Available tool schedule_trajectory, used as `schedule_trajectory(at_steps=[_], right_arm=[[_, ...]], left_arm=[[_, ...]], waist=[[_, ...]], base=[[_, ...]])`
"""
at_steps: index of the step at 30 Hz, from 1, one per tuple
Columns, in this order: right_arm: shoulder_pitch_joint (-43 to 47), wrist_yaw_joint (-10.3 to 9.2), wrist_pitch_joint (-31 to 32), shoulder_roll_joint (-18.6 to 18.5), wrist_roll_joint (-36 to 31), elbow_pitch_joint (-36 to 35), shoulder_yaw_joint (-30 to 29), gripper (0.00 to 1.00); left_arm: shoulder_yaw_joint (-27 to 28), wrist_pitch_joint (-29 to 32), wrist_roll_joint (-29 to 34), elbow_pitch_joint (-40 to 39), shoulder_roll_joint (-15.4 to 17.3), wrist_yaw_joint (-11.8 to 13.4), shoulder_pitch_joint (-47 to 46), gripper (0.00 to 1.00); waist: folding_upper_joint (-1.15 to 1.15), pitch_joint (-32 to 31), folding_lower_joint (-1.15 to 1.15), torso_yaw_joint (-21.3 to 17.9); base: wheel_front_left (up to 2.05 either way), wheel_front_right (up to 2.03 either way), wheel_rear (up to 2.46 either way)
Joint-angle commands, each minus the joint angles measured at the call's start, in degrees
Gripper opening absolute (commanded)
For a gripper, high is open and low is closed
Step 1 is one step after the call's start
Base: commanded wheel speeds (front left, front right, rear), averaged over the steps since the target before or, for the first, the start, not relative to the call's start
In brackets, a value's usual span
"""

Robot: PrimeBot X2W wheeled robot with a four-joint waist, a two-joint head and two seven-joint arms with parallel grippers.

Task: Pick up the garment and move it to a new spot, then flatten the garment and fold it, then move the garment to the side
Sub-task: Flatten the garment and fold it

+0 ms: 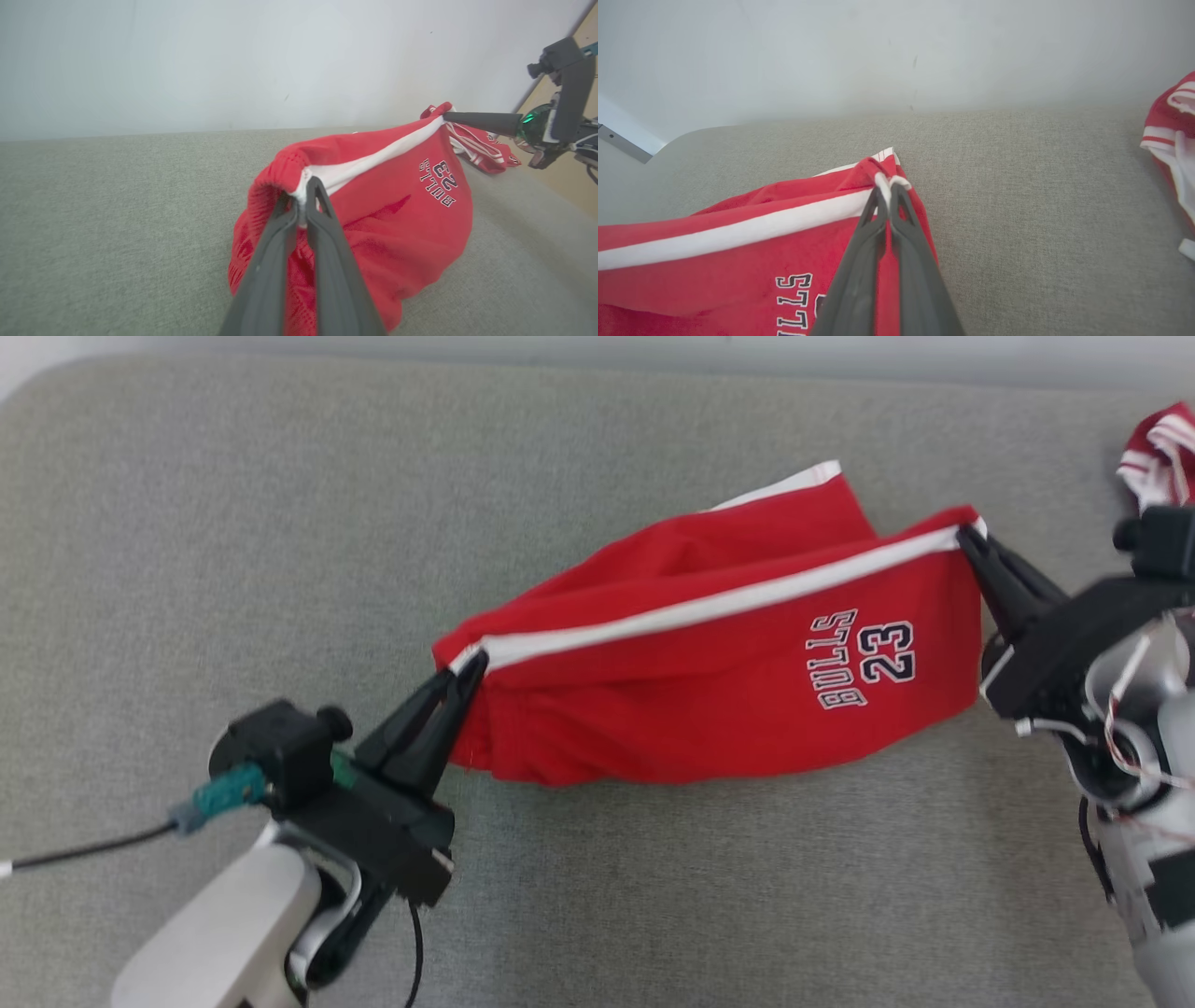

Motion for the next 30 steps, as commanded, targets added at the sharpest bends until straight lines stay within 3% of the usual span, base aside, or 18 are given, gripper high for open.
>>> schedule_trajectory(at_steps=[1,15,26,27,28,29,30], right_arm=[[-3.2,-0.16,0.0,-0.3,-0.6,2.7,1.5,0.0],[-22.1,-0.16,-4.9,0.8,-2.8,22.1,10.4,0.0],[-26.5,-0.16,-9.1,0.6,-1.8,32.9,15.4,0.0],[-26.6,-0.16,-9.5,0.6,-1.7,33.2,16.2,0.37],[-26.5,-0.16,-9.8,0.6,-1.3,33.7,16.7,0.99],[-26.3,-0.16,-10.1,0.7,-1.0,34.0,17.3,1.0],[-26.2,-0.16,-10.5,0.7,-0.6,34.2,17.9,1.0]], left_arm=[[-1.3,-0.1,-1.2,1.4,0.2,0.2,-2.6,0.0],[-5.3,-0.1,-6.2,8.0,-1.7,0.2,-11.4,0.0],[-6.1,-0.1,-5.2,9.0,-2.8,0.2,-10.9,0.02],[-6.1,-0.1,-4.9,9.1,-2.7,0.2,-10.7,0.35],[-5.9,-0.1,-4.6,9.2,-2.8,0.2,-10.5,0.5],[-5.6,-0.1,-4.1,9.5,-2.8,0.2,-10.1,1.0],[-5.3,-0.1,-3.5,9.8,-2.9,0.2,-9.8,1.0]], waist=[[-0.01,2.8,-0.01,1.8],[-0.01,7.0,-0.01,4.5],[-0.01,6.3,-0.01,4.6],[-0.01,6.0,-0.01,4.4],[-0.01,5.7,-0.01,4.3],[-0.01,5.4,-0.01,4.2],[-0.01,5.0,-0.01,4.1]], base=[[0.0,0.0,0.0],[0.0,0.0,0.0],[0.0,0.0,0.0],[0.0,0.0,0.0],[0.0,0.0,0.0],[0.0,0.0,0.0],[0.0,0.0,0.0]])
